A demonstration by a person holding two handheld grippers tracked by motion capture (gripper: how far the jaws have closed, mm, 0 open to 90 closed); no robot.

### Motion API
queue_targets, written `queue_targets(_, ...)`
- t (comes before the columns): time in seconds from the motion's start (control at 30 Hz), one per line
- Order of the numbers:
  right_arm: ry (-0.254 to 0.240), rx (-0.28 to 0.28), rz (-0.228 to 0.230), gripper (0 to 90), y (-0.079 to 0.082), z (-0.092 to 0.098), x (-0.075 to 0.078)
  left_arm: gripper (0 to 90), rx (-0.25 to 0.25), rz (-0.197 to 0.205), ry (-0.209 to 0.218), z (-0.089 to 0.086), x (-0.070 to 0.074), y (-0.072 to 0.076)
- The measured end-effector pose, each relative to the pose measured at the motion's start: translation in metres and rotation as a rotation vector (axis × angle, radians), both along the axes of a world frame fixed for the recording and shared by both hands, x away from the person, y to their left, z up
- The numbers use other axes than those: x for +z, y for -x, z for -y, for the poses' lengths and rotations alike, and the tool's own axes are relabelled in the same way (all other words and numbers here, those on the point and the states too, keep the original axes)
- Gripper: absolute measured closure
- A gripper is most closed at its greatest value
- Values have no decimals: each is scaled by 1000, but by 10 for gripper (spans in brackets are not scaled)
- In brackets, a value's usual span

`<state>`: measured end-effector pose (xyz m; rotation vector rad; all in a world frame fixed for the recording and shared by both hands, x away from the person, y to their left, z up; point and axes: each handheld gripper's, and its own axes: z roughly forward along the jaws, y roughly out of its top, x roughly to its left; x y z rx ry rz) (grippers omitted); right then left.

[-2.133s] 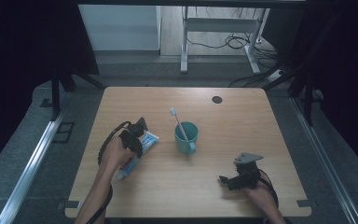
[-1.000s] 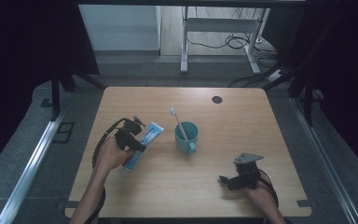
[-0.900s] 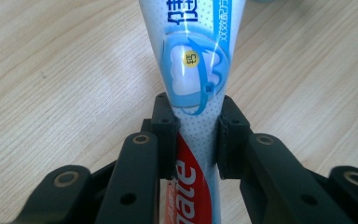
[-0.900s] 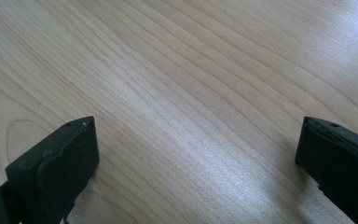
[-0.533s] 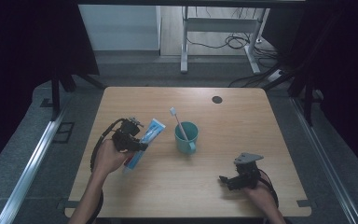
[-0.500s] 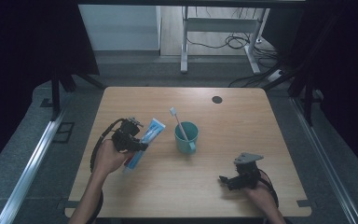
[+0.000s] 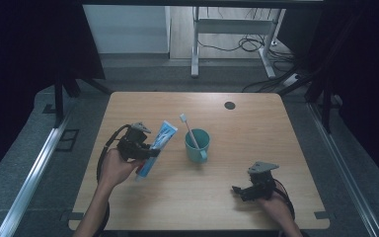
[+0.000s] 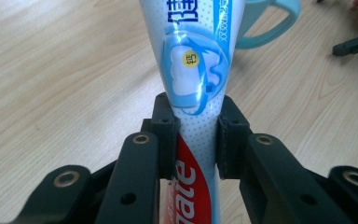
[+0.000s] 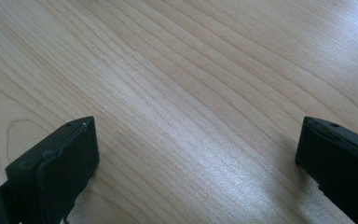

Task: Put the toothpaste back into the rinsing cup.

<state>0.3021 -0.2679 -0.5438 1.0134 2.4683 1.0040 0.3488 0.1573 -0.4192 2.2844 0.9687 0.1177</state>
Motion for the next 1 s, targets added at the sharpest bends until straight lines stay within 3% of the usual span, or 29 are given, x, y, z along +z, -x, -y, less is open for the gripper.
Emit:
queue_targets(0.43,2,1,-1,0,0,0,0,731,-5,56,81,8,10,-1)
queue_targets(1.0,2,1,-1,0,0,0,0,732,-19,127,138,28,20,-8)
